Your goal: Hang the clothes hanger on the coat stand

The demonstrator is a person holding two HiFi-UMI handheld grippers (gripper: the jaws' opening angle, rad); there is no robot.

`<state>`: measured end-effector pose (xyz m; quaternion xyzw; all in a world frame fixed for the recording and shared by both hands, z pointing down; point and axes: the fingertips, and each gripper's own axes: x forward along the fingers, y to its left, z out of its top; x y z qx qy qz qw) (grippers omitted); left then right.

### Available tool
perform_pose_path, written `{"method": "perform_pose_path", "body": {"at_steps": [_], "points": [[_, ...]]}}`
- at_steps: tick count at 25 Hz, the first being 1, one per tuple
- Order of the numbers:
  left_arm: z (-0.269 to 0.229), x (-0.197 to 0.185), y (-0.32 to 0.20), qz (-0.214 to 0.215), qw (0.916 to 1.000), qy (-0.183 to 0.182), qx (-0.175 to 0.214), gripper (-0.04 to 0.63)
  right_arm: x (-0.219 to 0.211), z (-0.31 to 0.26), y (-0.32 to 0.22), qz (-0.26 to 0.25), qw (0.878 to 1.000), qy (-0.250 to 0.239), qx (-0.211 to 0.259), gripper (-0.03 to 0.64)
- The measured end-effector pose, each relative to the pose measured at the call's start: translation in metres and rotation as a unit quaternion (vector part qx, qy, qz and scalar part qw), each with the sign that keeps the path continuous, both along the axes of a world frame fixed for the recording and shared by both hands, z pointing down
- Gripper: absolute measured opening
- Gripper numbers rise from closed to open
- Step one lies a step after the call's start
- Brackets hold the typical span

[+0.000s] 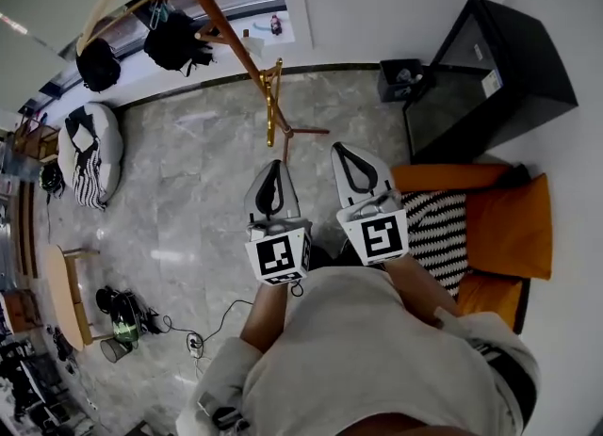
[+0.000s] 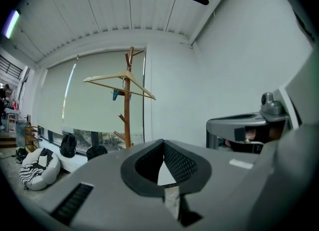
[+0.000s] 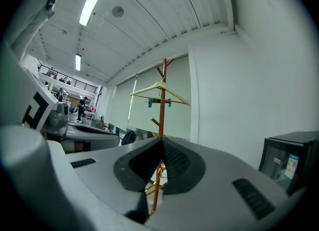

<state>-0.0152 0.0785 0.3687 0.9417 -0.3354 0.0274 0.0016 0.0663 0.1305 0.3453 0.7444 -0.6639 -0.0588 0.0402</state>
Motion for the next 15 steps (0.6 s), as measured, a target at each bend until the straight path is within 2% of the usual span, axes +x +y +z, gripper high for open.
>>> {"method": "perform_pose_path", "body": {"at_steps": [15], "points": [[0.000, -0.001, -0.023, 0.023, 0.9995, -0.011, 0.017, 0.009, 0.001, -0.004, -0.018, 0.026, 1.000, -0.001, 0.000, 0.005]]}}
